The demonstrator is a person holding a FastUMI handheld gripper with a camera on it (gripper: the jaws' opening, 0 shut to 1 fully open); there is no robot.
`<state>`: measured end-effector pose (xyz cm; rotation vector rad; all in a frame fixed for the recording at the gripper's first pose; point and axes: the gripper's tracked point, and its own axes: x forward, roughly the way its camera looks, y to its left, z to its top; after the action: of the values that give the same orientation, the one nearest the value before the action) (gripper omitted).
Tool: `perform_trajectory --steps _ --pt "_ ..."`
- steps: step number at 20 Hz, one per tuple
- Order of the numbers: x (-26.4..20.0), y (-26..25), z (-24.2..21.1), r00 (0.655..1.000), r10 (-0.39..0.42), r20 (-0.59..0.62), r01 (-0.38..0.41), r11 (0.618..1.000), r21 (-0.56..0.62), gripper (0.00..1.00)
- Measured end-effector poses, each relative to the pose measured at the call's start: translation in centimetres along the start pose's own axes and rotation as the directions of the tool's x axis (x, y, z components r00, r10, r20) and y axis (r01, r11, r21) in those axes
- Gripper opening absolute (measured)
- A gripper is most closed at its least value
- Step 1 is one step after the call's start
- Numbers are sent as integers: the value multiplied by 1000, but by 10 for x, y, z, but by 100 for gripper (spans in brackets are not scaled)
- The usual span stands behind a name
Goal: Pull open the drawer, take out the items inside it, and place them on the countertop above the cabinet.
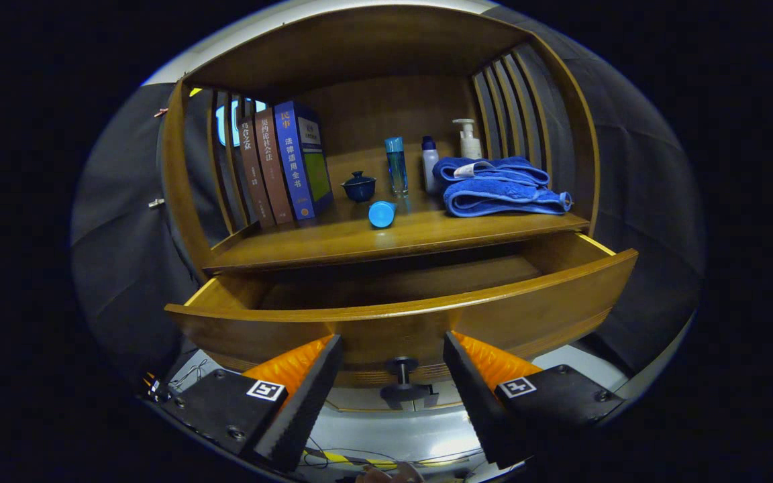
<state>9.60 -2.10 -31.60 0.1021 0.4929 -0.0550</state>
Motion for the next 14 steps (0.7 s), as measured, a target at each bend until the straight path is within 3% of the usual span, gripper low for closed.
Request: perform_trajectory --steps 6,14 --pt "43 1 15 1000 4 -18 -3 1000 21 99" --pt "63 3 24 1000 -7 -14 8 1000 22 99"
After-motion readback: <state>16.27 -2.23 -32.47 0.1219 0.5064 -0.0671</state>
